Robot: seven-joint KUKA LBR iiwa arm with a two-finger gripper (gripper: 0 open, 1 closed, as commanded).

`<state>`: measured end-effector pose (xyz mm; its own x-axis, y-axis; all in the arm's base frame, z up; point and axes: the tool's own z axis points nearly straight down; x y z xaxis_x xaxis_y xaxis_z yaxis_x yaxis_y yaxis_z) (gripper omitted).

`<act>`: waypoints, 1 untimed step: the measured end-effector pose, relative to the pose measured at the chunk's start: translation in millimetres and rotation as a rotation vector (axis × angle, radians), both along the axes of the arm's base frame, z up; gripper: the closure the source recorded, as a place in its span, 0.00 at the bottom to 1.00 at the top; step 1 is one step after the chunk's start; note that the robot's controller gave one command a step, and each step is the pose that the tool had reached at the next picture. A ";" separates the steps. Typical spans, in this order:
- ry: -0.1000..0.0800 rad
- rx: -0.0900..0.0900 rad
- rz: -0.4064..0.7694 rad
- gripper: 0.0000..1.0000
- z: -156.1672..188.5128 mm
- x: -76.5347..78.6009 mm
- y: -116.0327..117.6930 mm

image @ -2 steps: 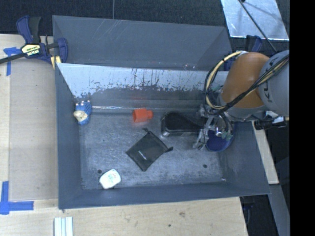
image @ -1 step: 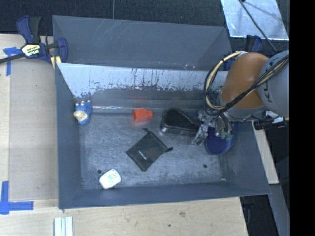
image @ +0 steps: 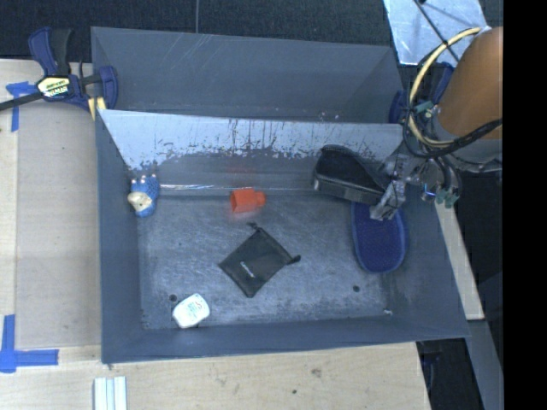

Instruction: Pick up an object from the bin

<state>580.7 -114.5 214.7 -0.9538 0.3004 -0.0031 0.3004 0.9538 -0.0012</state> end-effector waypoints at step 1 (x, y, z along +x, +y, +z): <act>0.011 0.003 0.212 1.00 -24.0 -49.6 -2.8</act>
Offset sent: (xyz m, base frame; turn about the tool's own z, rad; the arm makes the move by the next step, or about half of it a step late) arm -0.0472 -0.0021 -0.0203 -0.2136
